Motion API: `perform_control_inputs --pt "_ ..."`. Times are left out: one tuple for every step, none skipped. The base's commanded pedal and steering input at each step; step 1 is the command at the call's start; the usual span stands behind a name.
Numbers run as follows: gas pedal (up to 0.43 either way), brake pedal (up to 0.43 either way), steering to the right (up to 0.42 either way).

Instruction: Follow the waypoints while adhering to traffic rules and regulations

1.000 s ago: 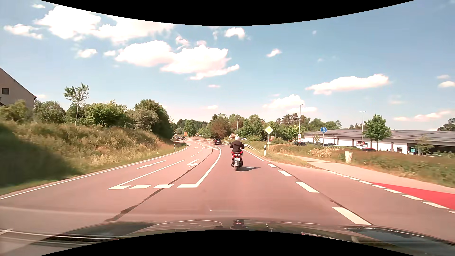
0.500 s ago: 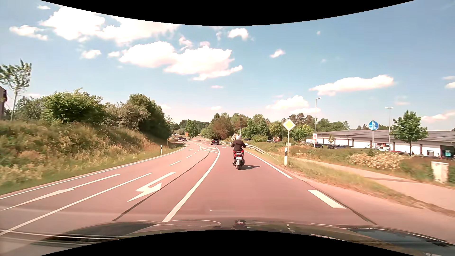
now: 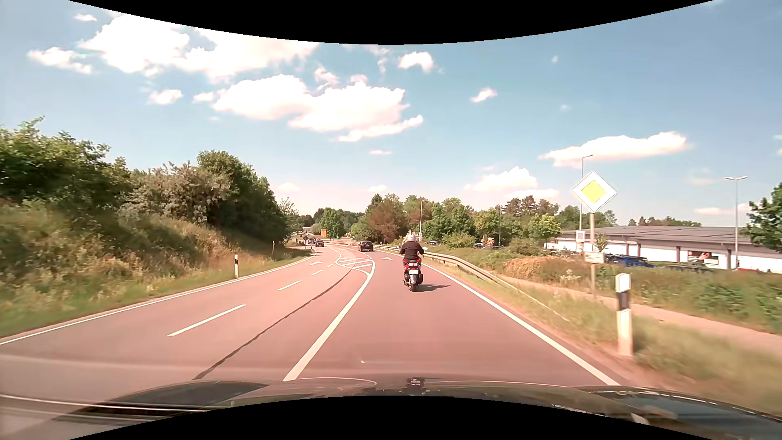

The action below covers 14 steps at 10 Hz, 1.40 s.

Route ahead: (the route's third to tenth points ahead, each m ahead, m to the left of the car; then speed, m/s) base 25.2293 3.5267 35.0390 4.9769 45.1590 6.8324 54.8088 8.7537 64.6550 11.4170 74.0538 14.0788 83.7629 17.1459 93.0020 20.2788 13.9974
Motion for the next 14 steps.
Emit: perform_control_inputs --pt "0.098 0.012 -0.012" --pt "0.098 0.012 -0.014" --pt "0.110 0.012 -0.016" --pt "0.118 0.012 -0.017" --pt "0.118 0.012 -0.017" --pt "0.118 0.012 -0.017" --pt "0.118 0.012 -0.017" --pt "0.130 0.012 -0.017" --pt "0.130 0.012 -0.017" --pt "0.150 0.012 -0.018" --pt "0.150 0.012 -0.018" --pt "0.157 0.012 -0.018" --pt "0.169 0.012 -0.018" --pt "0.169 0.012 -0.018"
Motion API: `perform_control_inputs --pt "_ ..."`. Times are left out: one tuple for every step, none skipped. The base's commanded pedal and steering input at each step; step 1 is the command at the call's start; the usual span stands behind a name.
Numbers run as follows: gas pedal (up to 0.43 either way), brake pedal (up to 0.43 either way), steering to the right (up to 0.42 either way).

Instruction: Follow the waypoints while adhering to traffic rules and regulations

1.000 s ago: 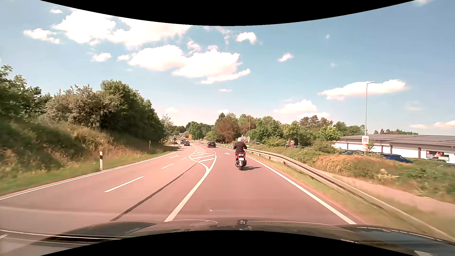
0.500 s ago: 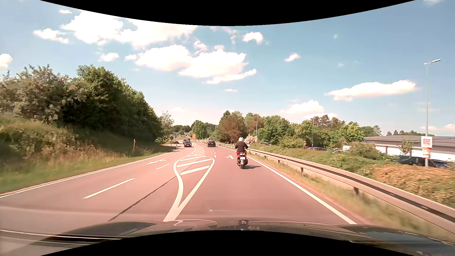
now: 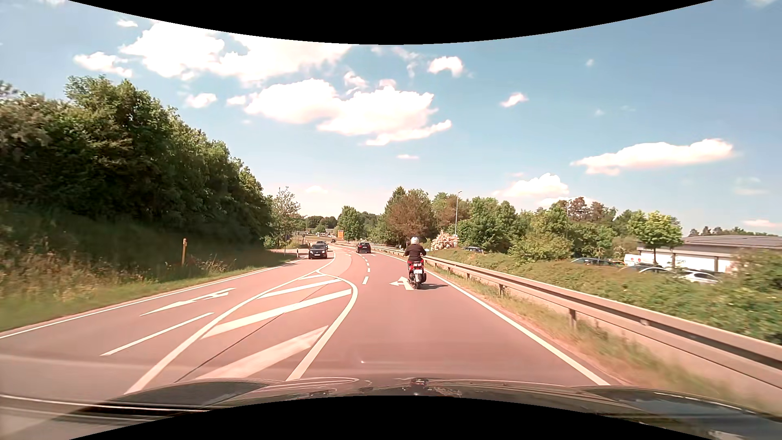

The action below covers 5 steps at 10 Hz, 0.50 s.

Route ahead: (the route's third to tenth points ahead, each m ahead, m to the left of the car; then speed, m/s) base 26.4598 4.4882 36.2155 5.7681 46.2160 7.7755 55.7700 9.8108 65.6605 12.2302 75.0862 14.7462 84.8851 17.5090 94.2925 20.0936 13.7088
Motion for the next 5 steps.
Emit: perform_control_inputs --pt "0.177 0.012 -0.019" --pt "0.177 0.012 -0.019" --pt "0.189 0.012 -0.019" --pt "0.189 0.012 -0.019" --pt "0.189 0.012 -0.019"
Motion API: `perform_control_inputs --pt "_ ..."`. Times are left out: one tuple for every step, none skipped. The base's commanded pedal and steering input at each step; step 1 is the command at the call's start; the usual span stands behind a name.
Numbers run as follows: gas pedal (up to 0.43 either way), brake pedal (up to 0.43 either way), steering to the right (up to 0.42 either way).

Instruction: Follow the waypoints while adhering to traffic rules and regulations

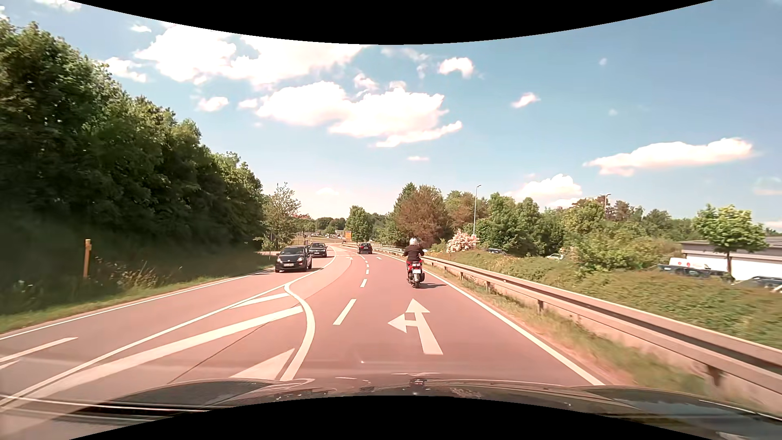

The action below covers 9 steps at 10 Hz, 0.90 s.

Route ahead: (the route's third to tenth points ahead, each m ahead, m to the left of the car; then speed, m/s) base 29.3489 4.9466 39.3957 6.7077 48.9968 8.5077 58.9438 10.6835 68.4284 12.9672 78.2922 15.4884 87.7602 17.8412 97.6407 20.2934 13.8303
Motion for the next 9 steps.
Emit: perform_control_inputs --pt "0.189 0.012 -0.020" --pt "0.197 0.012 -0.022" --pt "0.197 0.012 -0.023" --pt "0.197 0.012 -0.023" --pt "0.197 0.012 -0.023" --pt "0.197 0.012 -0.023" --pt "0.197 0.012 -0.023" --pt "0.197 0.012 -0.023" --pt "0.197 0.012 -0.023"
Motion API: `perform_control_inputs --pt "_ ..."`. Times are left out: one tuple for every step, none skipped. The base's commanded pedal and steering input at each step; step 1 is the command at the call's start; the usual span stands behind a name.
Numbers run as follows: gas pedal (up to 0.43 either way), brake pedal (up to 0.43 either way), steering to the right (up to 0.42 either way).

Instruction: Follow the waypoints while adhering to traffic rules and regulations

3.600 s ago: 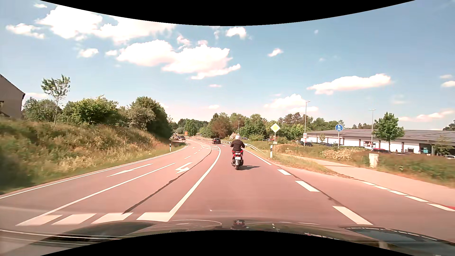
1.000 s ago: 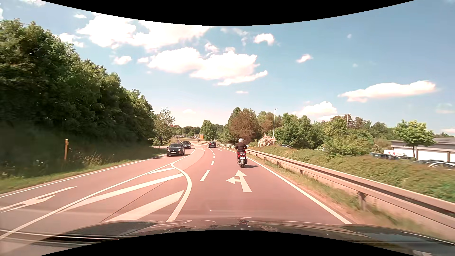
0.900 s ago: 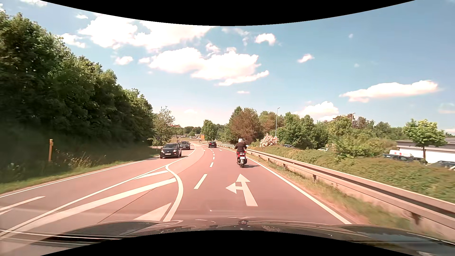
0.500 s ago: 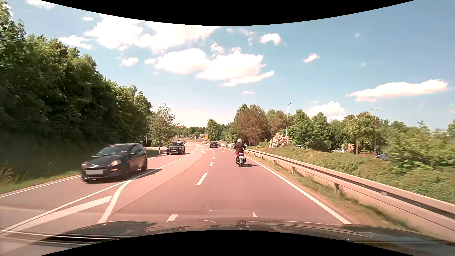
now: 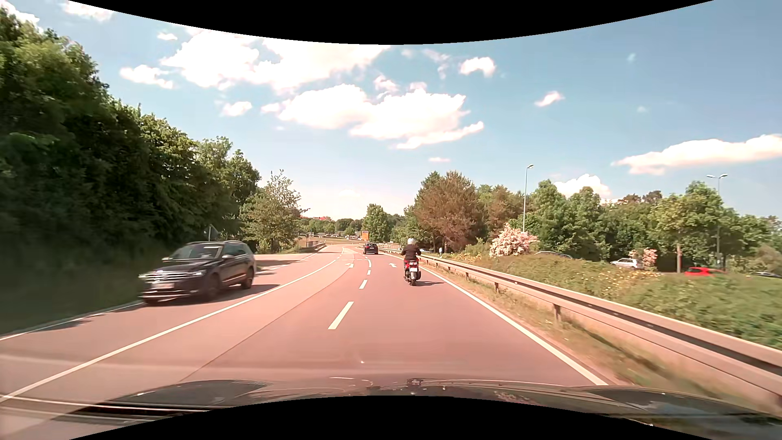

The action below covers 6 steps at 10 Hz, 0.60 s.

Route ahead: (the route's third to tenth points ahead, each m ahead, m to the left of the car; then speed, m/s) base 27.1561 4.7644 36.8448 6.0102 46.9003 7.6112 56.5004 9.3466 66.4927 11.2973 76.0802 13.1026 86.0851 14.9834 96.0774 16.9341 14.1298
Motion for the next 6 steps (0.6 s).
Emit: perform_control_inputs --pt "0.197 0.012 -0.023" --pt "0.197 0.006 -0.023" --pt "0.197 0.012 -0.023" --pt "0.197 0.012 -0.023" --pt "0.197 0.012 -0.023" --pt "0.197 0.012 -0.023"
